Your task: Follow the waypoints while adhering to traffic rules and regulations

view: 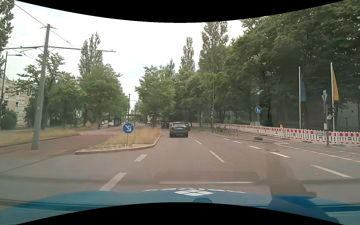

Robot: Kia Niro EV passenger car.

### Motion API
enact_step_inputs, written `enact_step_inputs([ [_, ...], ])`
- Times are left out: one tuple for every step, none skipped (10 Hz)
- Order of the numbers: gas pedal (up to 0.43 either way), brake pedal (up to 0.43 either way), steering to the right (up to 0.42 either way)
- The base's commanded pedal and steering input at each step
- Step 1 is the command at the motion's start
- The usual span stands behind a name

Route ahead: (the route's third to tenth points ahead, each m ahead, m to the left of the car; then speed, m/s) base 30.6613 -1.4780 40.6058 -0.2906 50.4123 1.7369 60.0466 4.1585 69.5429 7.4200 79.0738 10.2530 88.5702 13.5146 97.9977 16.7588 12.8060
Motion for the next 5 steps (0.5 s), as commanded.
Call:
enact_step_inputs([
  [0.150, 0.000, -0.022],
  [0.150, 0.000, -0.023],
  [0.150, 0.000, -0.024],
  [0.150, 0.000, -0.025],
  [0.150, 0.000, -0.025],
])
